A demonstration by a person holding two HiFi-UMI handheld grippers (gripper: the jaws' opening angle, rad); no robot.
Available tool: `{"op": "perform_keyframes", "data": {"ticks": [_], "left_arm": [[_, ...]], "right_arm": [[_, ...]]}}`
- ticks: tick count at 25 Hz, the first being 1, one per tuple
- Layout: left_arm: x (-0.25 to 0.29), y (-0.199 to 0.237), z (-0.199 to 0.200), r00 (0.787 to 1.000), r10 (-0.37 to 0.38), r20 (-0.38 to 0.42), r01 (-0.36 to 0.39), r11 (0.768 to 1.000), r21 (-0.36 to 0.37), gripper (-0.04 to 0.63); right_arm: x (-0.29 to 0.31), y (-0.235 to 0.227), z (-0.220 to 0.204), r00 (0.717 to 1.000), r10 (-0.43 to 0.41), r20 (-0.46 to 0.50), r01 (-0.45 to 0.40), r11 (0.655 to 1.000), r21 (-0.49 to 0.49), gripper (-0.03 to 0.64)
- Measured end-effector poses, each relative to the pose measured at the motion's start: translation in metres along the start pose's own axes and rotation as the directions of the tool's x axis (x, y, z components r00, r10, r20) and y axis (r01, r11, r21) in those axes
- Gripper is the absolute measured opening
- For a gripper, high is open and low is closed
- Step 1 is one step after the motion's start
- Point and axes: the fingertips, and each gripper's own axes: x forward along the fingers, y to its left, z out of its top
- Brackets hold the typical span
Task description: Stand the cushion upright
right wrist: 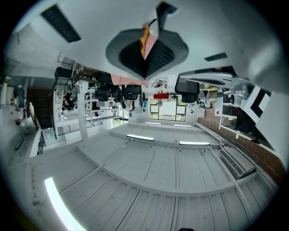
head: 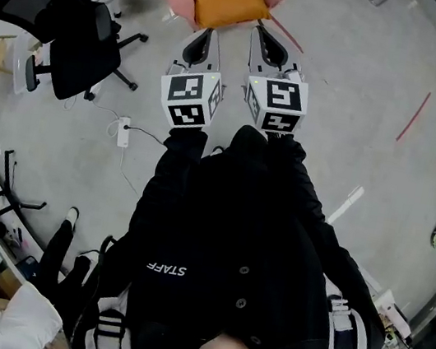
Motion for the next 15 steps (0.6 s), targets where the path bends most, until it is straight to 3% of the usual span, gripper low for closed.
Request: {"op": "perform_keyframes", "data": {"ticks": [8,15], "left_arm": [[0.063,0.035,-0.010,0.999,0.045,-0.013,-0.046,0.998,-0.032,0.000],[0.179,0.069,0.011,0.994,0.107,-0.023,-0.108,0.993,-0.047,0.000]], "right_arm": [[0.071,-0.031,-0.015,1.000,0.008,-0.021,-0.007,1.000,0.005,0.012],[0.185,-0.086,-0.010,0.998,0.058,-0.037,-0.058,0.998,-0.006,0.012]]}}
